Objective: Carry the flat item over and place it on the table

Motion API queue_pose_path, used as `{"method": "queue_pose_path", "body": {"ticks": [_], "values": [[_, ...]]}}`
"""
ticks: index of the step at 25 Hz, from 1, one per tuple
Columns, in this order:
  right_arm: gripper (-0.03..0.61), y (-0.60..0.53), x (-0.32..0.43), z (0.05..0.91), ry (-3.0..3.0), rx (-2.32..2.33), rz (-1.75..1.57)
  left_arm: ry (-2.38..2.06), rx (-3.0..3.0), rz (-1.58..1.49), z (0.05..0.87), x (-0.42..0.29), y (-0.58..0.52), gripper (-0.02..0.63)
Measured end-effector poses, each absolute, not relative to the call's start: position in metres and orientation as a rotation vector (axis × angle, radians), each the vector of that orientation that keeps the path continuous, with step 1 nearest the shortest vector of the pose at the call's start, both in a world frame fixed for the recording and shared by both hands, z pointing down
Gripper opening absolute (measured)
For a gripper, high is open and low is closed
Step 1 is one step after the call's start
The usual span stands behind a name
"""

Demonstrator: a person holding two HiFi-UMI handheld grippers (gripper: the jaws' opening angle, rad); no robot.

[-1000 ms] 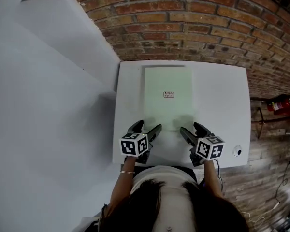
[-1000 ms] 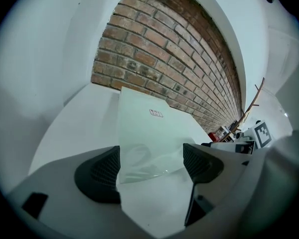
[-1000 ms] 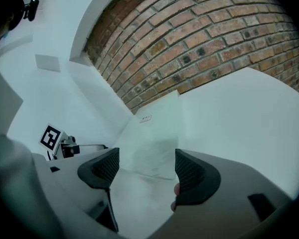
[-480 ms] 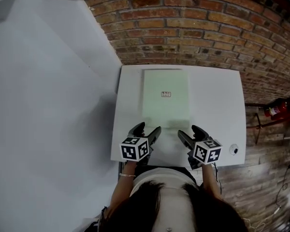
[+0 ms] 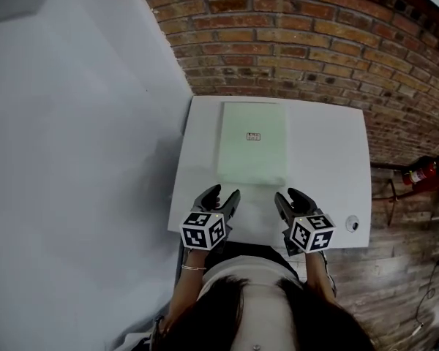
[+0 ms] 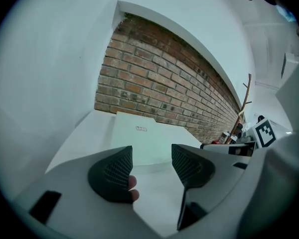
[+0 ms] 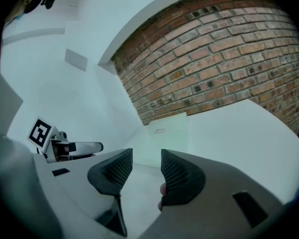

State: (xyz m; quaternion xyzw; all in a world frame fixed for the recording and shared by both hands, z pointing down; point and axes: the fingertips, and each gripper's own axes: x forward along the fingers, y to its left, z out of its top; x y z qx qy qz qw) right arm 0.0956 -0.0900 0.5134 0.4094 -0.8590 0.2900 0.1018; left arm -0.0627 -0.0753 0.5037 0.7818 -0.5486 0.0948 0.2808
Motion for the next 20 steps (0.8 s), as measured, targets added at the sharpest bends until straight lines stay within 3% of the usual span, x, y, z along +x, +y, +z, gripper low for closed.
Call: {"method": "queue_pose_path", "body": {"ticks": [16, 20], "values": [[0.137, -0.074, 0.084, 0.480, -2.588, 1.262, 0.674, -1.558, 2.173, 0.186, 0.470, -0.073, -0.057, 0.172], [0.109, -0.072, 0.077, 0.466, -2.577, 1.340, 0.626, -1.563, 2.208, 0.193, 0.458, -0.081, -0.061, 0.118]]}}
